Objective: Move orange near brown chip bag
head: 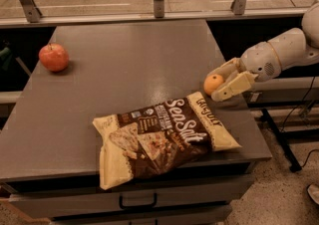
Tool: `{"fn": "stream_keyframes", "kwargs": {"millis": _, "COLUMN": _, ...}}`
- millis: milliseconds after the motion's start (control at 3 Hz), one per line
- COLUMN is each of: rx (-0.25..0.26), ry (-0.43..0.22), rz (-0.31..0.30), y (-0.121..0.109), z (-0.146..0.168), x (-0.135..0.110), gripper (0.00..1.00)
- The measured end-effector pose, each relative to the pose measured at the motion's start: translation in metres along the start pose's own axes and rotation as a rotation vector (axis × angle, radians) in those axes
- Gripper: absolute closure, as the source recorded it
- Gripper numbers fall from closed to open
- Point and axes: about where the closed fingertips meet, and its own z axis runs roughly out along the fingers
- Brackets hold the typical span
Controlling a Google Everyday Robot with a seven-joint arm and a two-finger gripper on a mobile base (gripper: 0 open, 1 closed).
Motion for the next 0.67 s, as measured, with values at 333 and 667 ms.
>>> {"fn": "stream_keyframes", "kwargs": {"millis": 333, "rx": -0.01, "ry": -0.002, "rz": -0.004, "y": 0.001, "z": 0.005, "x": 0.0, "gripper": 0.0}}
{"fn": "stream_keyframes", "kwargs": {"millis": 667, "rx": 0.024, "ry": -0.007, "rz": -0.035, "y": -0.008, "z": -0.003, "x": -0.011, "gripper": 0.0}}
